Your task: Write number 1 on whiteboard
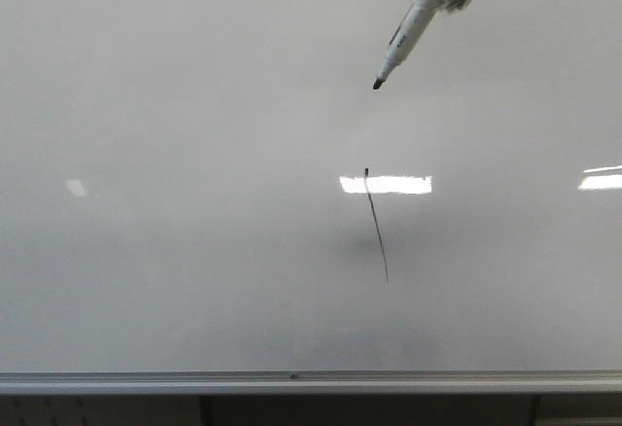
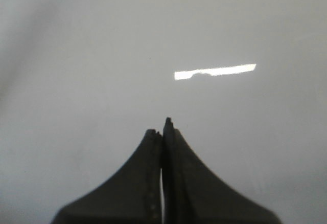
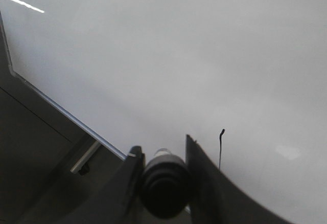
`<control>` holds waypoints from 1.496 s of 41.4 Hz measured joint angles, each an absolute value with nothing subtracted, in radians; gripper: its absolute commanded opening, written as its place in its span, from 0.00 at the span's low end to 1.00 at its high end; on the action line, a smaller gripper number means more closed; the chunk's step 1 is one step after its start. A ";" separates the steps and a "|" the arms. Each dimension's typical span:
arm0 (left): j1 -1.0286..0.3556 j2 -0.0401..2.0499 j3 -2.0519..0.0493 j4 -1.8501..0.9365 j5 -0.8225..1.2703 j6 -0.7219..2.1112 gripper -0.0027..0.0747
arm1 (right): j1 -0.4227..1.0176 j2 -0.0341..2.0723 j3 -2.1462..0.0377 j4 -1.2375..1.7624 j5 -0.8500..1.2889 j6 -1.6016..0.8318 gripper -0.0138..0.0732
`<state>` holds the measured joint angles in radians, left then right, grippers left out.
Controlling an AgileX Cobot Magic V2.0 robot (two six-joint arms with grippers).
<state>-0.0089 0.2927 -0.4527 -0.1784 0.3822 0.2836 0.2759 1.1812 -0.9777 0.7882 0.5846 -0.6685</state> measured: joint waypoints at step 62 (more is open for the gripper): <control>-0.319 1.201 -0.984 -0.870 1.181 1.016 0.71 | 0.276 1.181 -0.978 1.067 1.071 -0.913 0.09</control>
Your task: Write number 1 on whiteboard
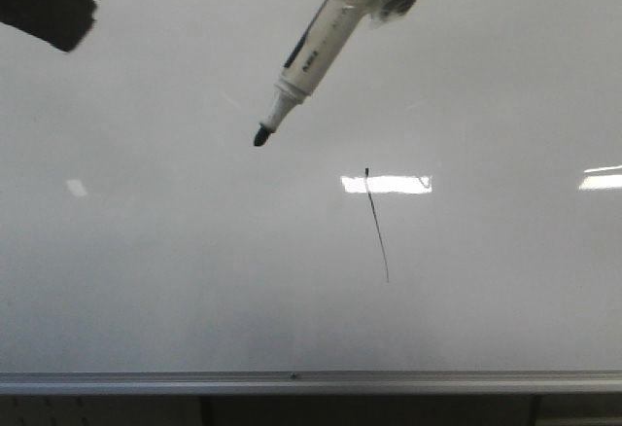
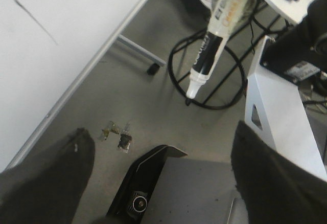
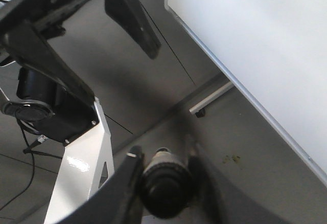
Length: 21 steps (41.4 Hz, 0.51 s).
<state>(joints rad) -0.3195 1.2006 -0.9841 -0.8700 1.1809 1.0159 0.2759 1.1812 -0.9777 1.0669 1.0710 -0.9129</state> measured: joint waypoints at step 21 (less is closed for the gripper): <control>-0.589 1.422 -1.175 -0.821 1.162 1.016 0.71 | 0.276 1.181 -0.978 1.119 1.113 -0.939 0.09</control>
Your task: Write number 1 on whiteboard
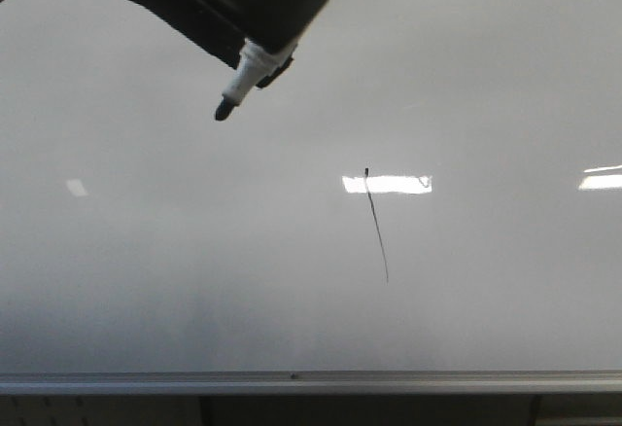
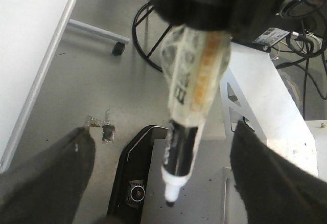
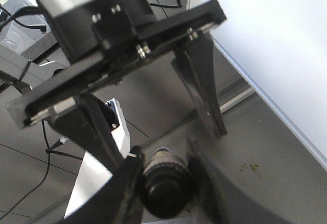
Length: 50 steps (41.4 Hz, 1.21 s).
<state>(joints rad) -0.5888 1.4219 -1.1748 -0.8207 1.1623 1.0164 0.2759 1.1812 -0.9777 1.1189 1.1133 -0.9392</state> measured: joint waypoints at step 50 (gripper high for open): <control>-0.502 1.456 -1.186 -0.648 1.055 0.890 0.01 | 0.274 1.179 -0.980 1.101 0.985 -0.963 0.55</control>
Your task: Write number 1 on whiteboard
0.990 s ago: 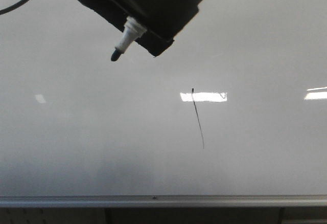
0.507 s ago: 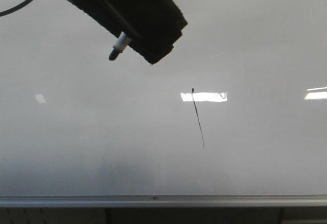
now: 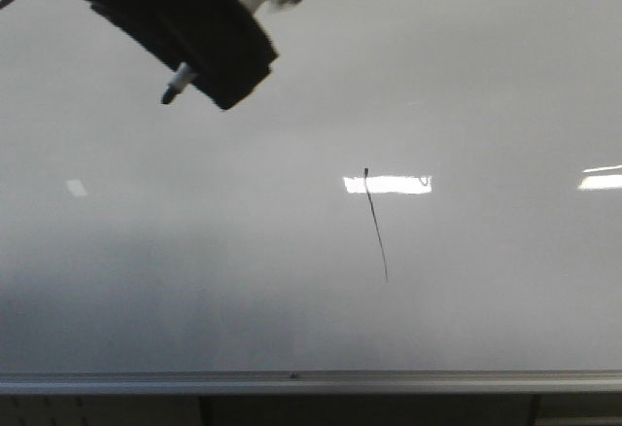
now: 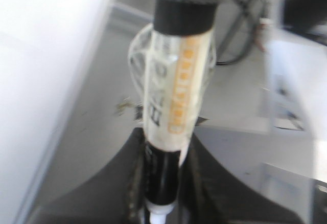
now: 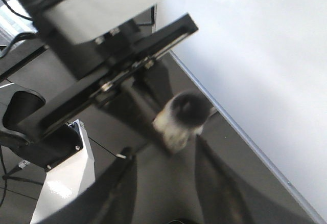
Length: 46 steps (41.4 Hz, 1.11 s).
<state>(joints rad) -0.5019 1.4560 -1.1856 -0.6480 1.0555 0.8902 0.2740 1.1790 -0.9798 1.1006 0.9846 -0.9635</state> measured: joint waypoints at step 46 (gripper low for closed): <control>0.136 1.498 -0.787 -0.313 0.446 0.397 0.01 | 0.118 0.657 -0.624 0.908 0.685 -0.822 0.09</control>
<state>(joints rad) 0.1357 1.4981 -0.7873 -0.3128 0.4457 0.3966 0.1177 0.6569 -0.6241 0.9081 0.6851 -0.8217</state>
